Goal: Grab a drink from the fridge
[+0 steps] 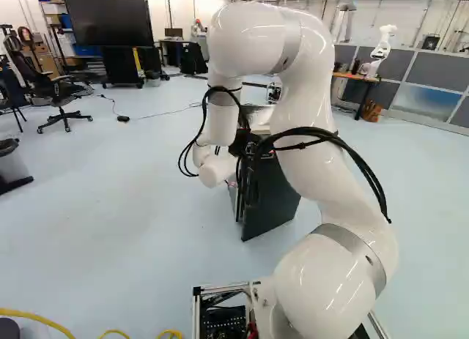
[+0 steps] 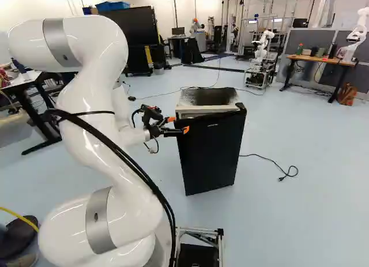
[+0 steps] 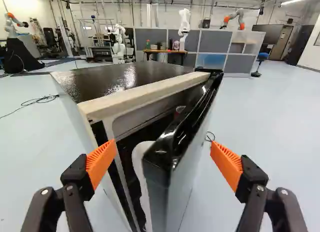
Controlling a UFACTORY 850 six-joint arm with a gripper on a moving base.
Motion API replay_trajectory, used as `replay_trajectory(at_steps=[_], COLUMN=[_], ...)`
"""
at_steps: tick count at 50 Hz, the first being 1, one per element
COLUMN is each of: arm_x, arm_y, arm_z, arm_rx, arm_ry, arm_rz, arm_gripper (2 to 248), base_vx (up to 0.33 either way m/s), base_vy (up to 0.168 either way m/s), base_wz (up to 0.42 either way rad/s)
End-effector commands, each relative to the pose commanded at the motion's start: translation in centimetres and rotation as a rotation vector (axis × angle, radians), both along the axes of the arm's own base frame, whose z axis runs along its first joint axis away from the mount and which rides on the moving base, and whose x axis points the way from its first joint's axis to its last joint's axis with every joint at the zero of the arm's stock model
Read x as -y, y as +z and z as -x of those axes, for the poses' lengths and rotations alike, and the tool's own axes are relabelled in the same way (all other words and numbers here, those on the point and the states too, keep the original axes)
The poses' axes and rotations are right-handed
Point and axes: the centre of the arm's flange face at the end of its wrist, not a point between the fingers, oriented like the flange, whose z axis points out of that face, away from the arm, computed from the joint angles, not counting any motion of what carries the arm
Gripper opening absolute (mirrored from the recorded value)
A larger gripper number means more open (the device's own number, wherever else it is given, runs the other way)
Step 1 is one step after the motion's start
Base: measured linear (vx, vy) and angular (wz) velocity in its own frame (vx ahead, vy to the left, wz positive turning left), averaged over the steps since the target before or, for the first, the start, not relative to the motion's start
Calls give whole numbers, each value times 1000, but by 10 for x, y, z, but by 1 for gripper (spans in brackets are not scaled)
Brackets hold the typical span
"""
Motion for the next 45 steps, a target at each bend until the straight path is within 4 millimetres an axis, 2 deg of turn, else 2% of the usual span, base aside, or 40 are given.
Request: replay_trajectory(at_steps=[22, 45], arm_x=[1, 2], arm_y=[4, 4], arm_z=[47, 53], arm_rx=[-50, -55], arm_ry=[51, 50], arm_rz=[26, 29], arm_gripper=[247, 247], base_vx=[0, 0], base_vy=[0, 0], base_wz=[0, 0])
